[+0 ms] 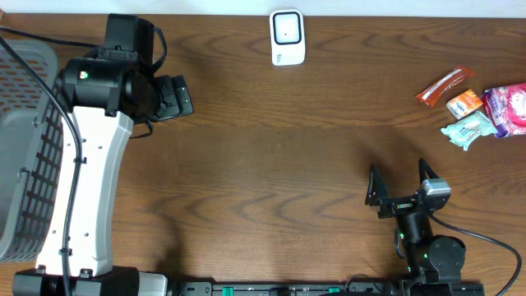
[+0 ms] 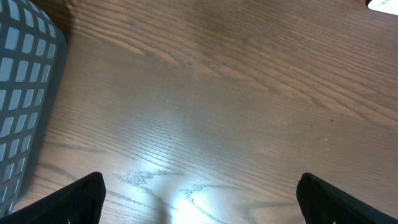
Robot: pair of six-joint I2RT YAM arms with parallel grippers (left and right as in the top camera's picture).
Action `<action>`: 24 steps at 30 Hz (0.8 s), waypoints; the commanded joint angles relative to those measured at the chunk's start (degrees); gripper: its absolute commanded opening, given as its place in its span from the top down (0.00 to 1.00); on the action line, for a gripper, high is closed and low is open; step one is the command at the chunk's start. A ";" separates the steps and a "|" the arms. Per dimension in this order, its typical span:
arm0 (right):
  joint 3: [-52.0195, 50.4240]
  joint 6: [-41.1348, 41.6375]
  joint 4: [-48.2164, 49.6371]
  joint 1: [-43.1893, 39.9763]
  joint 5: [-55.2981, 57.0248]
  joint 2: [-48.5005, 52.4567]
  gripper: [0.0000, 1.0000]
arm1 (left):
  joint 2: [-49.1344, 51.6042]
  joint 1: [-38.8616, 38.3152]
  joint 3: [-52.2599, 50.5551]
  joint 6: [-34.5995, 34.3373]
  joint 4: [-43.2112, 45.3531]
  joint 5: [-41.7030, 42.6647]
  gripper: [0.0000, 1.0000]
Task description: Scan the item barcode
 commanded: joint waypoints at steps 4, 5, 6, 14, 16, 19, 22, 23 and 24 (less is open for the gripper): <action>-0.63 -1.09 0.17 -2.80 0.28 -1.38 0.01 | 0.37 0.20 -0.07 -0.48 -0.22 -0.04 0.02; -0.63 -1.07 -0.31 -3.17 0.28 -1.38 0.01 | 0.37 0.20 -0.07 -0.48 -0.22 -0.04 0.02; -0.63 -1.07 -1.03 -3.50 0.28 -1.38 0.01 | 0.37 0.20 -0.07 -0.48 -0.22 -0.04 0.02; -0.63 -2.38 -7.32 -4.79 0.26 -1.38 0.01 | 0.37 0.20 -0.07 -0.48 -0.22 -0.04 0.02; -0.63 -2.49 -7.39 -4.79 0.42 -1.38 0.01 | 0.37 0.20 -0.07 -0.48 -0.22 -0.04 0.02; -0.63 -2.10 -7.41 -4.76 0.24 -1.38 0.01 | 0.37 0.20 -0.07 -0.48 -0.22 -0.04 0.02; -0.63 -3.34 -7.50 -4.79 0.72 -1.38 0.01 | 0.37 0.20 -0.07 -0.48 -0.22 -0.04 0.02; -0.63 -5.09 -7.50 -4.79 0.70 -1.38 0.01 | 0.37 0.20 -0.07 -0.48 -0.22 -0.07 0.02; -0.63 -7.23 -7.50 -4.79 0.70 -1.38 0.01 | 0.37 0.20 -0.07 -0.48 -0.22 -0.07 0.02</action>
